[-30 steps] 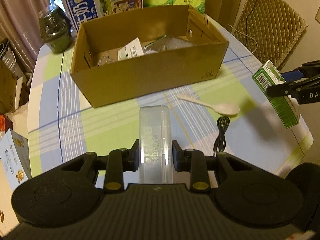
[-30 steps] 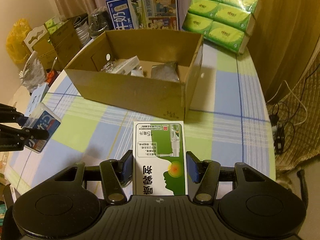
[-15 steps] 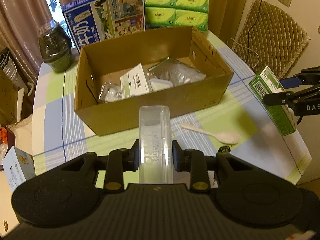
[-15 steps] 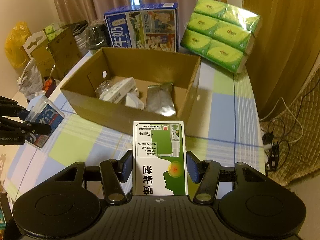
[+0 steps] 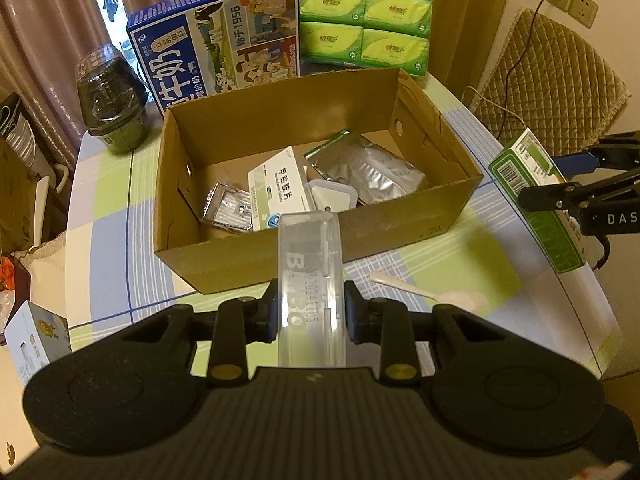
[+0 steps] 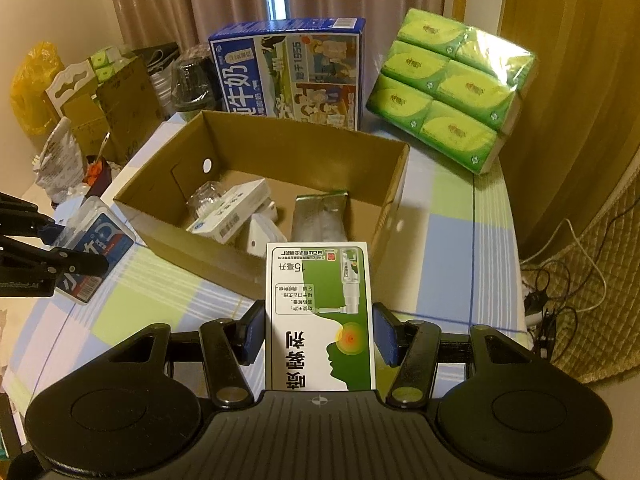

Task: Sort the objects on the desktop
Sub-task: 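Carry the clear case and green-white box over the cardboard box with both tools, then lower the clear case and green-white box into the box and open both tools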

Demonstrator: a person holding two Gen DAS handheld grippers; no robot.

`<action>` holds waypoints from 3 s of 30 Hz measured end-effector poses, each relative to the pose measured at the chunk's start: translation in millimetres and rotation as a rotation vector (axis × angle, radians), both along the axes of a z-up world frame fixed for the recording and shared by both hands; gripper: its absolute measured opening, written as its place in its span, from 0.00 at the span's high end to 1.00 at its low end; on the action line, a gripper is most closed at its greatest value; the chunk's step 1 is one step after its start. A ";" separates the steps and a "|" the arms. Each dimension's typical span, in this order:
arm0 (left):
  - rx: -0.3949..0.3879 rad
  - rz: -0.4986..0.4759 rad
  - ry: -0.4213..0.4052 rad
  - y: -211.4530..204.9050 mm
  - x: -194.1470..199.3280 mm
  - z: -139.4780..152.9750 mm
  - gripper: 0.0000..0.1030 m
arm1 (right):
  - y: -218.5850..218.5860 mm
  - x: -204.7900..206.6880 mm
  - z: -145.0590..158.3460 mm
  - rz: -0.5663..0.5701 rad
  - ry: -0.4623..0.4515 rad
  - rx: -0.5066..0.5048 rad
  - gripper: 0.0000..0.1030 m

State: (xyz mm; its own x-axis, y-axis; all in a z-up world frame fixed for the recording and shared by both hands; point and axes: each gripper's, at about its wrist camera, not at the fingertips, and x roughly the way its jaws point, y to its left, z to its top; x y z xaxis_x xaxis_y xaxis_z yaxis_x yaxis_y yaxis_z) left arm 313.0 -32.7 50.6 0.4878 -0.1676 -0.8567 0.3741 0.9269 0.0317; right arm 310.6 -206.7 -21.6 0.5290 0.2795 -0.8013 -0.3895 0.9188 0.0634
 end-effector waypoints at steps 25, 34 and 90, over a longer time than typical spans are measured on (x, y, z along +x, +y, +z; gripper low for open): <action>-0.011 0.053 -0.019 9.5 62.3 6.5 0.75 | 19.3 52.5 12.8 0.013 -0.029 -0.027 0.49; -0.012 0.075 -0.032 15.0 96.6 4.2 0.75 | 36.1 84.6 12.6 0.012 -0.024 -0.004 0.49; -0.039 0.132 -0.095 39.8 138.4 -38.1 0.40 | 53.3 148.8 -13.8 -0.081 -0.053 0.162 0.32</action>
State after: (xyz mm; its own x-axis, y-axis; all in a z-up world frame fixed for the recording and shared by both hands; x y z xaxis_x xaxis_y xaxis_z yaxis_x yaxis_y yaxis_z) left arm 451.4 7.1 12.6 0.5861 -0.1289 -0.8000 0.2456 0.9691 0.0238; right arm 459.5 -153.5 -35.4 0.5955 0.3574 -0.7195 -0.3213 0.9268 0.1945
